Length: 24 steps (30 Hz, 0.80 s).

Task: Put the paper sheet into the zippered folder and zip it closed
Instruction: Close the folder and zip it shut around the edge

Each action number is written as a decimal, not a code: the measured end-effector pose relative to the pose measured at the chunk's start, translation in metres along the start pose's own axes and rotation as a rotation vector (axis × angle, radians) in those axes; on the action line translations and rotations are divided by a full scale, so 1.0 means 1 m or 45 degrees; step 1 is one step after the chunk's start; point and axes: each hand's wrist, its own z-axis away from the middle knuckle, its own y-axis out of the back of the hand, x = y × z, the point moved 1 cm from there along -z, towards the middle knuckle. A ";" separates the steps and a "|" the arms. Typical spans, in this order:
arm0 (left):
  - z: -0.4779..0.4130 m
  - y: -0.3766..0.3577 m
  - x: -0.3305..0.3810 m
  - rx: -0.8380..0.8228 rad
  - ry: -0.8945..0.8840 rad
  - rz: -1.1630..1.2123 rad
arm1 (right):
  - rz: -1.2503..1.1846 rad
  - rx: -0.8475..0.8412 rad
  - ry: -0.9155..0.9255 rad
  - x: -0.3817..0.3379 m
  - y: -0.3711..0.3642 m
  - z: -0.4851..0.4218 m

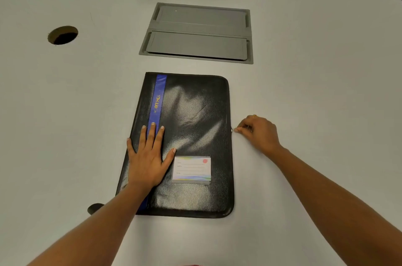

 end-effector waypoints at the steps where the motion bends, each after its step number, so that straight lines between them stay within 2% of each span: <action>1: 0.000 0.000 -0.001 -0.001 0.001 -0.001 | 0.010 0.006 -0.004 0.000 0.001 -0.006; 9: -0.001 -0.004 -0.002 -0.003 0.010 0.011 | 0.072 0.052 -0.076 -0.008 0.008 -0.046; 12: -0.002 -0.003 -0.003 -0.003 0.012 -0.001 | -0.007 0.065 -0.154 -0.010 0.006 -0.053; 20: -0.002 0.004 0.001 -0.075 0.036 -0.049 | -0.840 0.159 -0.542 -0.026 0.005 -0.050; 24: -0.019 0.014 0.001 -0.004 0.032 -0.027 | -0.931 0.145 -0.730 -0.040 0.005 -0.054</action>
